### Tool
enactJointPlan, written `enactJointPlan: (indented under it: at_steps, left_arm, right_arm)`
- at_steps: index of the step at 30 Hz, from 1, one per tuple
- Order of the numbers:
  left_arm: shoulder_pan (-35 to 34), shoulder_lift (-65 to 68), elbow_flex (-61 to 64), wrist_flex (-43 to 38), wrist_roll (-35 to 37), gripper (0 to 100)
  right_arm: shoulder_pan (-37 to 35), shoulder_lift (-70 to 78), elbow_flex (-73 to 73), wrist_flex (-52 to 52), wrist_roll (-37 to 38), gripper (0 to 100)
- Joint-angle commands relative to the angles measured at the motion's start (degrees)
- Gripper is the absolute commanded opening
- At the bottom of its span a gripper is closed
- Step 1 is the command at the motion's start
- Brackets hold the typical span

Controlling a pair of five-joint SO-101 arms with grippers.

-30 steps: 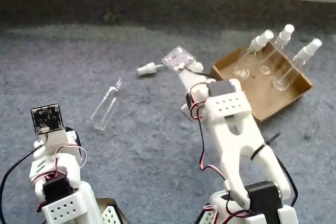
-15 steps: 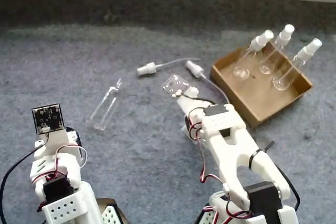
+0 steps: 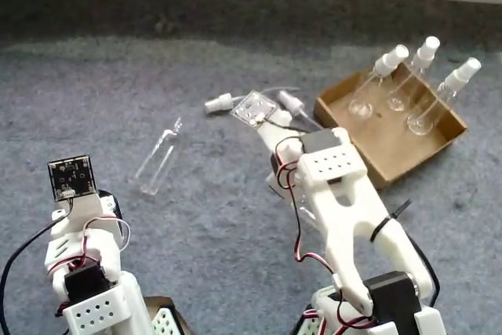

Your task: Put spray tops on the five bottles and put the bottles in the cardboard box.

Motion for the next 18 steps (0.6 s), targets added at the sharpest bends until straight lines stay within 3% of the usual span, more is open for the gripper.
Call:
enactJointPlan:
  at_steps: [1, 5, 9, 13, 18]
  left_arm:
    - [0.92, -0.66, -0.40, -1.23, -0.53, 8]
    - [0.92, -0.66, -0.40, -1.23, -0.53, 8]
    - [0.92, -0.66, -0.40, -1.23, -0.53, 8]
    - [0.84, -0.66, -0.40, -1.23, -0.97, 8]
    - [0.92, -0.66, -1.10, -1.23, -6.77, 8]
  right_arm:
    - [-0.84, -3.03, -8.75, 9.71, -0.97, 28.8]
    - [-0.84, -6.29, -15.78, 18.15, -1.23, 28.8]
    - [-0.84, -16.92, -18.77, 20.18, -1.23, 28.8]
    - [-0.48, -30.46, -11.21, 19.65, -1.32, 28.8]
    - [-0.40, -45.85, 6.90, 12.88, -4.22, 28.8]
